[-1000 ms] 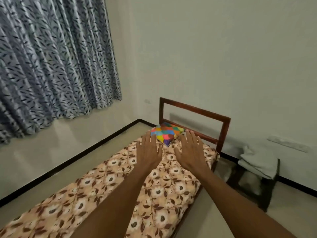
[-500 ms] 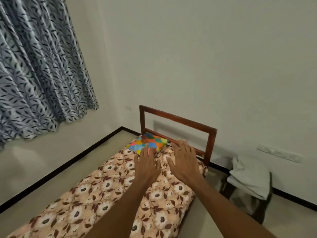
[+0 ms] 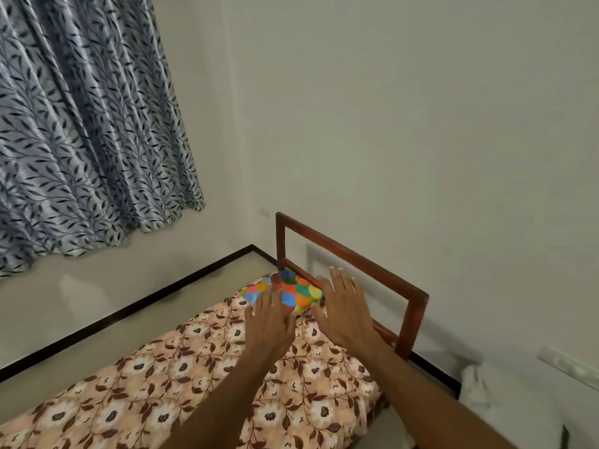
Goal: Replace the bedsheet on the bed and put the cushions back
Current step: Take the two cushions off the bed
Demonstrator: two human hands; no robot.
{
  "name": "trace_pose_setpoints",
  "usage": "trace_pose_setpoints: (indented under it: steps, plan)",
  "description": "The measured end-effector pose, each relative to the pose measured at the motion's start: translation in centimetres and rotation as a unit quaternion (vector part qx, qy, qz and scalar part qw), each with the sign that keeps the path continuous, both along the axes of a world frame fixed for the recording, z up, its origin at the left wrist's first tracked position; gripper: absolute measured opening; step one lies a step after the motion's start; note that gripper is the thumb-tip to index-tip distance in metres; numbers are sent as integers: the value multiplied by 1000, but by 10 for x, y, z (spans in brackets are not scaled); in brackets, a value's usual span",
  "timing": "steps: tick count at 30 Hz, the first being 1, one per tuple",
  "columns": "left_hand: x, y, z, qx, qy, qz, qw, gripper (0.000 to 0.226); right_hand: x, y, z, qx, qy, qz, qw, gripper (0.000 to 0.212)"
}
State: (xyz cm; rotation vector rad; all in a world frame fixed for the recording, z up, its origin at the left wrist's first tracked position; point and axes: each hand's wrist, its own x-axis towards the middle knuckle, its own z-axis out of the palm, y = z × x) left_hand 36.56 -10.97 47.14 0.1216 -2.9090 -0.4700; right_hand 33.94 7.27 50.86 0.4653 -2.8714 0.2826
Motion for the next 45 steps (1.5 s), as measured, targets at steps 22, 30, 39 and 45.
trace_pose_setpoints:
  steps: [22,30,39,45]
  plan:
    - [-241,-3,-35,-5,-70,137,988,68,-295,-5,-56,48,-39,101,993,65]
    - [-305,-18,-68,-24,-105,192,976,103,-384,-22,-87,47,-59,154,985,66]
    - [-382,-6,-120,-21,-157,254,954,81,-498,-23,-158,77,-81,232,966,71]
    - [-430,-5,-178,-11,-222,259,940,85,-563,-34,-222,89,-114,253,957,72]
